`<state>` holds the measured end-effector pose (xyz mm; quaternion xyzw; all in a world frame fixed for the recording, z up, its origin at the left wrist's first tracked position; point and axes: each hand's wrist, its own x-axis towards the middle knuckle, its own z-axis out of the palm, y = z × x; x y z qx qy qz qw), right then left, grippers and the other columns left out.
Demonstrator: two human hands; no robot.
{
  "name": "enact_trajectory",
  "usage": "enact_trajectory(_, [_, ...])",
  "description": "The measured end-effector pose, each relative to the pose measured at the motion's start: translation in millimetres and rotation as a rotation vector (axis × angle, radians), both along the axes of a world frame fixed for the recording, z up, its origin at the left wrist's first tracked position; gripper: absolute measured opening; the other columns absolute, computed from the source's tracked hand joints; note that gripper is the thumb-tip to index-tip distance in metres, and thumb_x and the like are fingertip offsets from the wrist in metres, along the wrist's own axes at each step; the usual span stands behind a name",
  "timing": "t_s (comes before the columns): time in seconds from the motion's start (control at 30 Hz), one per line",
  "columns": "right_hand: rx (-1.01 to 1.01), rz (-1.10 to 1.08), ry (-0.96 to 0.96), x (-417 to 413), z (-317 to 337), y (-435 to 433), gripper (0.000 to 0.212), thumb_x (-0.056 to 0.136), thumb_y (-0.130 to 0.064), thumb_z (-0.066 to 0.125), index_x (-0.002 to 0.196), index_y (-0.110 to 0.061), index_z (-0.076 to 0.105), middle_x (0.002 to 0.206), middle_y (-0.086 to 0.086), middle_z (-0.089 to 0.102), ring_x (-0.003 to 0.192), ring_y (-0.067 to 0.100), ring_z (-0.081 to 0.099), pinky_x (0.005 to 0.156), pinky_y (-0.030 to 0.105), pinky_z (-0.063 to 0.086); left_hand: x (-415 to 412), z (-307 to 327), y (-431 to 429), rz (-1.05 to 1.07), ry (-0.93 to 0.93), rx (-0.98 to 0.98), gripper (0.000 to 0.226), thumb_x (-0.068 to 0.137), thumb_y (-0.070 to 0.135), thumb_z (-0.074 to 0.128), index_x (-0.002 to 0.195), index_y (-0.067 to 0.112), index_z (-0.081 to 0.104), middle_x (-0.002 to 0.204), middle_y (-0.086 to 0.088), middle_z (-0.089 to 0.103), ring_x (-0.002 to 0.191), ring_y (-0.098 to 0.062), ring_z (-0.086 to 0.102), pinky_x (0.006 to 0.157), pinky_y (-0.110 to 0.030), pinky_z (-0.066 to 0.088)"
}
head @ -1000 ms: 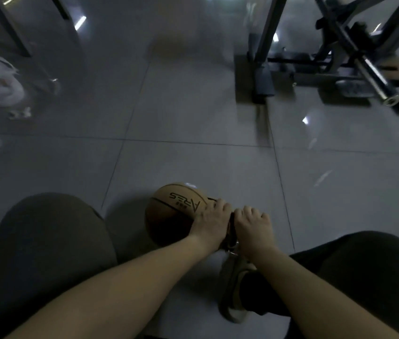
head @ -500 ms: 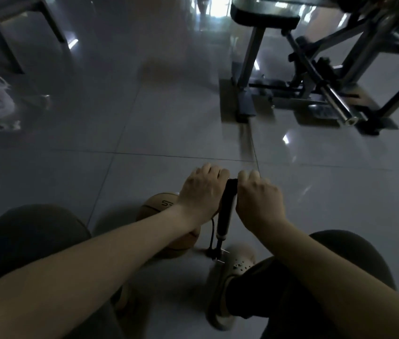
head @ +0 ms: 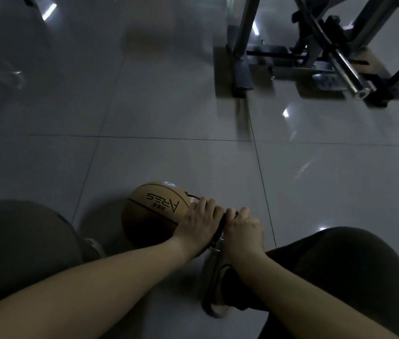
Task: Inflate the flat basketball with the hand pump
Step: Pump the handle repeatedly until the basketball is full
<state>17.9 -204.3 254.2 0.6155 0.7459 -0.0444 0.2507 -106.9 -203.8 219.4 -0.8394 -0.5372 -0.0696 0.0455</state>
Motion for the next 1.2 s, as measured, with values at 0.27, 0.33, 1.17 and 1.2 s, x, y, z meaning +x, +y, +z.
enact_trajectory(0.27, [-0.106,-0.086,0.123,3,9,-3,0.035,0.096,-0.021,0.053,0.126,-0.011,0.04,0.119,0.013,0.048,0.103,0.03,0.055,0.078,0.035,0.05,6,3,-7,0.014,0.102,-0.242,0.024,0.087,0.021,0.03,0.105,0.012,0.043,0.102,-0.013,0.051,0.092,-0.03,0.048,0.073,-0.041,0.045])
enact_trajectory(0.33, [-0.095,-0.097,0.18,5,21,-5,0.032,0.096,-0.019,0.054,0.125,-0.013,0.042,0.121,0.012,0.051,0.106,0.03,0.058,0.077,0.036,0.046,9,16,-5,0.015,0.052,-0.29,0.043,0.086,0.027,0.014,0.11,0.014,0.047,0.108,-0.011,0.052,0.101,-0.03,0.048,0.085,-0.042,0.042])
enact_trajectory(1.17, [-0.009,-0.099,0.189,3,43,11,0.034,0.094,-0.016,0.056,0.121,-0.01,0.038,0.117,0.009,0.044,0.094,0.023,0.054,0.071,0.03,0.052,1,31,20,0.066,-0.05,-0.15,0.015,0.084,0.016,0.035,0.084,0.015,0.05,0.079,-0.008,0.053,0.067,-0.026,0.056,0.044,-0.032,0.039])
enact_trajectory(1.2, [-0.059,-0.072,0.141,3,37,12,0.038,0.094,-0.018,0.057,0.125,-0.008,0.037,0.118,0.009,0.041,0.1,0.024,0.052,0.076,0.033,0.055,2,25,20,0.067,-0.028,-0.156,0.013,0.085,0.015,0.038,0.085,0.015,0.051,0.08,-0.009,0.053,0.069,-0.027,0.057,0.045,-0.033,0.04])
